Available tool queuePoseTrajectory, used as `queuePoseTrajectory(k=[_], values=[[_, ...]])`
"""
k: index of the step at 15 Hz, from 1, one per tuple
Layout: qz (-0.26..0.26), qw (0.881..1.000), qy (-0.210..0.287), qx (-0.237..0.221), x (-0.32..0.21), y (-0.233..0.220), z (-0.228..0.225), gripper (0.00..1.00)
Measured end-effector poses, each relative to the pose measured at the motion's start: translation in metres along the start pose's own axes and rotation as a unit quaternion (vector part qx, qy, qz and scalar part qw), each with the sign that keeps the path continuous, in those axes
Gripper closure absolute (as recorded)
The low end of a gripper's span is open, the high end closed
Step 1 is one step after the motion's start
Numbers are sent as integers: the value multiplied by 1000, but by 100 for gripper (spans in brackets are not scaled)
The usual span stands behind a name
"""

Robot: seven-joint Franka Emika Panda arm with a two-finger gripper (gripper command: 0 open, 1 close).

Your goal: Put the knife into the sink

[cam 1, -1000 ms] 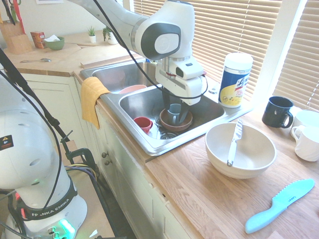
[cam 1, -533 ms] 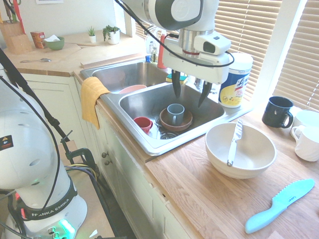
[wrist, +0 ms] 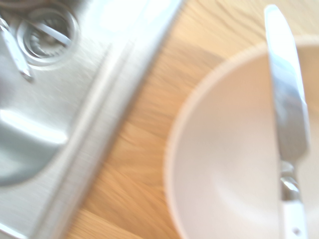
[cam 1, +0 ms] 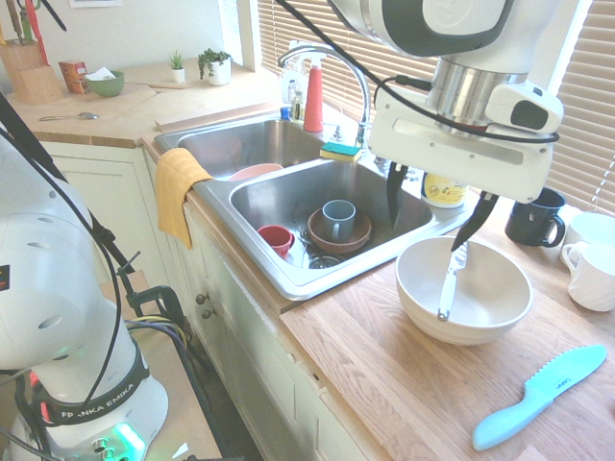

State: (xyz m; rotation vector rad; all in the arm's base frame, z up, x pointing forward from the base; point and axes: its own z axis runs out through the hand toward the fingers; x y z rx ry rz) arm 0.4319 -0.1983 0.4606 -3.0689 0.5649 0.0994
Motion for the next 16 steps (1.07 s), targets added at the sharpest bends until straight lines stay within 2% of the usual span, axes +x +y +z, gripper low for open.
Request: queuePoseTrajectory(k=[1, 2, 5, 9, 16], values=[[5, 1000, -5, -2, 1, 8, 5, 0], [11, 1000, -8, -2, 2, 16, 10, 100], [29, 999, -13, -4, 7, 34, 30, 100], [34, 999, -17, -3, 17, 34, 50, 100], [37, 999, -19, 1, 21, 33, 58, 100]])
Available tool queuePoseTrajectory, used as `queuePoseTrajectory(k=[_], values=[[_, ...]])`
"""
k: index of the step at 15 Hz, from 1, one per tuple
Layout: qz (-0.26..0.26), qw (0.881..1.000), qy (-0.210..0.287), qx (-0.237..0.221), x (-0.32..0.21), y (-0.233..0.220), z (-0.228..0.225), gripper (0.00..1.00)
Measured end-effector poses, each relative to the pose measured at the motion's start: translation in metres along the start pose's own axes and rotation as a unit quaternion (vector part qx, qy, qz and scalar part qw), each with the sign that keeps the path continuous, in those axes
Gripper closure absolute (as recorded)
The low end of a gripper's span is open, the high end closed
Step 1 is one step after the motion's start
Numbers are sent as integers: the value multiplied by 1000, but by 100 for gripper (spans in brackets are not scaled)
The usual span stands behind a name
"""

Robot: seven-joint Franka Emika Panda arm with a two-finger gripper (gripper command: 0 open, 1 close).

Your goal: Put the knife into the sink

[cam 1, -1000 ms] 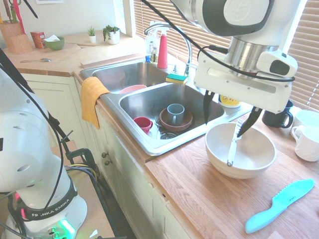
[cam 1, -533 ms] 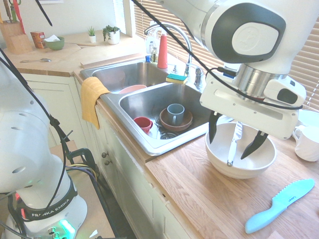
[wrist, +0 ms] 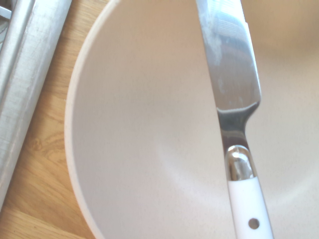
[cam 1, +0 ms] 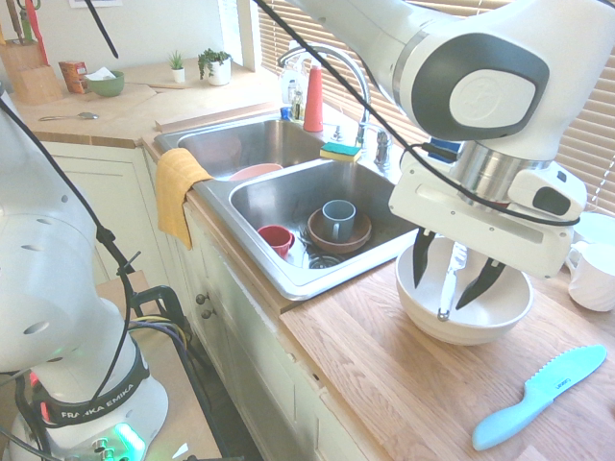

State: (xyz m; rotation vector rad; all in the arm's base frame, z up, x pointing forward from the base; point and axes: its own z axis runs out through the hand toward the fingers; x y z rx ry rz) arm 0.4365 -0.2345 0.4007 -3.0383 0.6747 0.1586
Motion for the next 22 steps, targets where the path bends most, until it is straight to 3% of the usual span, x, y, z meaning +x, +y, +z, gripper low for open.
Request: queuePoseTrajectory(k=[16, 22], values=[[1, 1000, -6, 7, 4, -6, 8, 100], [14, 998, 25, 50, 12, -20, -44, 100]])
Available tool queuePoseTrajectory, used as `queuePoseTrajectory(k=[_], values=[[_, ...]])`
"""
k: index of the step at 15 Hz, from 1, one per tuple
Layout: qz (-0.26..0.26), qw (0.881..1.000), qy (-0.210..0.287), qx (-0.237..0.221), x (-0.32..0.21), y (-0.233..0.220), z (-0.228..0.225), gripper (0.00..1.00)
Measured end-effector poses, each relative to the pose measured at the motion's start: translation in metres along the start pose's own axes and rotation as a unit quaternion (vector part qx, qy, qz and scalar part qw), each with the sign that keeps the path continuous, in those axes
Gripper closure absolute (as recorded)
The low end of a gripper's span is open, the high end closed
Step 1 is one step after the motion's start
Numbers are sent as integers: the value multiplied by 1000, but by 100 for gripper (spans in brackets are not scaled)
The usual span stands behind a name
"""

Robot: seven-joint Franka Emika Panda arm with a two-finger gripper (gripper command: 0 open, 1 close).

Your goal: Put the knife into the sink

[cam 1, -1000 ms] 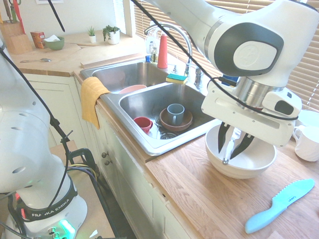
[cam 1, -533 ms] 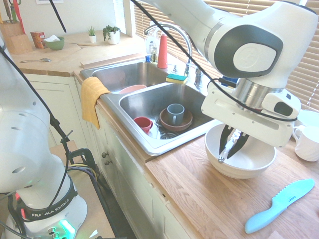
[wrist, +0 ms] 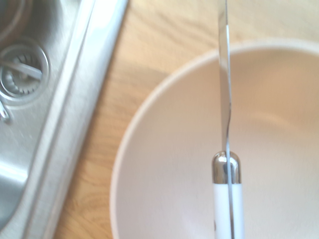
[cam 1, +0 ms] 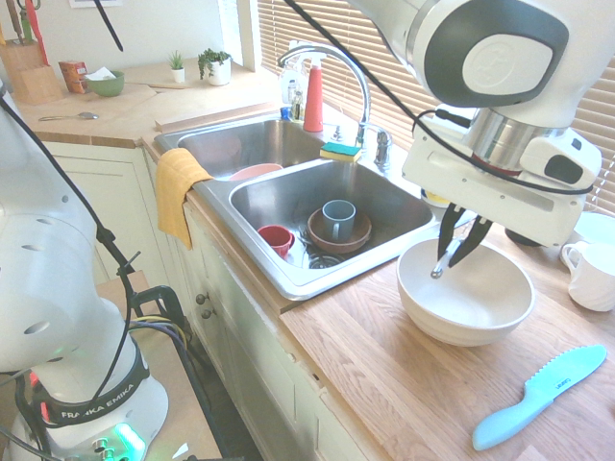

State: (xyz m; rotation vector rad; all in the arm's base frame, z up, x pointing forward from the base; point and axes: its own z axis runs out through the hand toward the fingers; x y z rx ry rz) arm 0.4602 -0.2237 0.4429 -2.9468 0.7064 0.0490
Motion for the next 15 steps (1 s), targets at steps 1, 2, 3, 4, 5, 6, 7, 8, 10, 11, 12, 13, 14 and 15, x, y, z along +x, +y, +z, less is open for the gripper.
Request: queuePoseTrajectory(k=[1, 2, 3, 4, 5, 6, 7, 8, 10, 11, 12, 13, 14, 15], values=[[4, 1000, 7, 3, 1, -6, -9, 100], [11, 1000, 19, 4, 3, -14, -22, 100], [17, 999, 34, 6, 4, -26, -38, 100], [24, 999, 47, 6, 2, -44, -55, 100], [34, 998, 59, 6, -2, -65, -71, 100], [48, 996, 71, 5, -8, -89, -84, 100], [65, 995, 79, 3, -17, -116, -90, 100], [85, 993, 82, 2, -25, -143, -89, 100], [134, 986, 95, 11, -36, -191, -77, 100], [158, 982, 105, 19, -41, -214, -64, 100], [179, 977, 112, 23, -48, -234, -47, 100], [195, 973, 117, 26, -56, -253, -28, 100], [203, 971, 121, 30, -65, -272, -7, 100], [208, 970, 124, 31, -75, -289, 16, 100]])
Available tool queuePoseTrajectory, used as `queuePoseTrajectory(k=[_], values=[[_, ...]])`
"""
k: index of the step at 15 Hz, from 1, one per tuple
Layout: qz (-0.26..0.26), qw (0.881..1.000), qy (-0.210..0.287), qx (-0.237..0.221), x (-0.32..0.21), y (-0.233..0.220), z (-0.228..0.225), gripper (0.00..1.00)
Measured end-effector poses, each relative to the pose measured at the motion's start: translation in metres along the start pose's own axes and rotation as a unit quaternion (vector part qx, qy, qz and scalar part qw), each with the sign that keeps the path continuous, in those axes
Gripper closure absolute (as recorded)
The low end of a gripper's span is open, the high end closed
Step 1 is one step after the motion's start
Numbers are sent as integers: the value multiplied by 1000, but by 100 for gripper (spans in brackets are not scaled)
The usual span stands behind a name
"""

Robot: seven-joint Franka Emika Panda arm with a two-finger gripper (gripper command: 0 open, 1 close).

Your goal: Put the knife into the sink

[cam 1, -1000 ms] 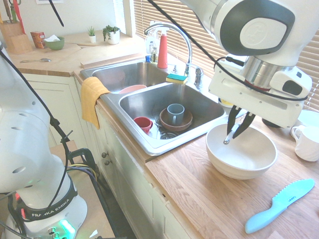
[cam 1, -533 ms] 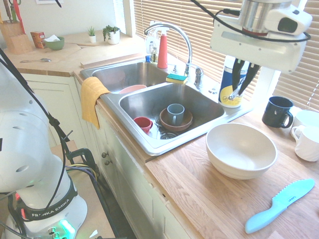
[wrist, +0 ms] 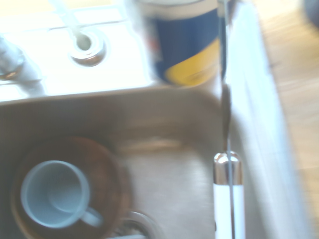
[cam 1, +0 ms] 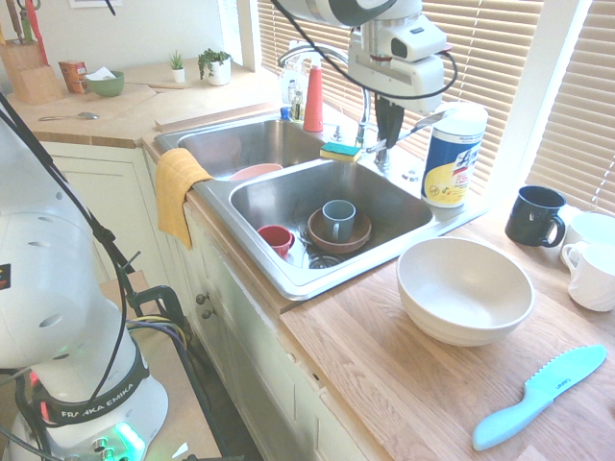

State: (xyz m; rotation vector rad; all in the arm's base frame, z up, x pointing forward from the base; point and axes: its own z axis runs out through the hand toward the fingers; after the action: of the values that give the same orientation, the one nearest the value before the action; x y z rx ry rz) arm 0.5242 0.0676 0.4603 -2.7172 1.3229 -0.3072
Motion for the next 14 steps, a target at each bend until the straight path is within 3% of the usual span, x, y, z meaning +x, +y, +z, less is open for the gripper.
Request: queuePoseTrajectory(k=[4, 8, 14], values=[[15, 1000, -6, -10, -60, -10, 84, 100], [31, 999, -9, -30, -98, -3, 139, 100], [43, 996, -29, -67, -115, 20, 235, 100]])
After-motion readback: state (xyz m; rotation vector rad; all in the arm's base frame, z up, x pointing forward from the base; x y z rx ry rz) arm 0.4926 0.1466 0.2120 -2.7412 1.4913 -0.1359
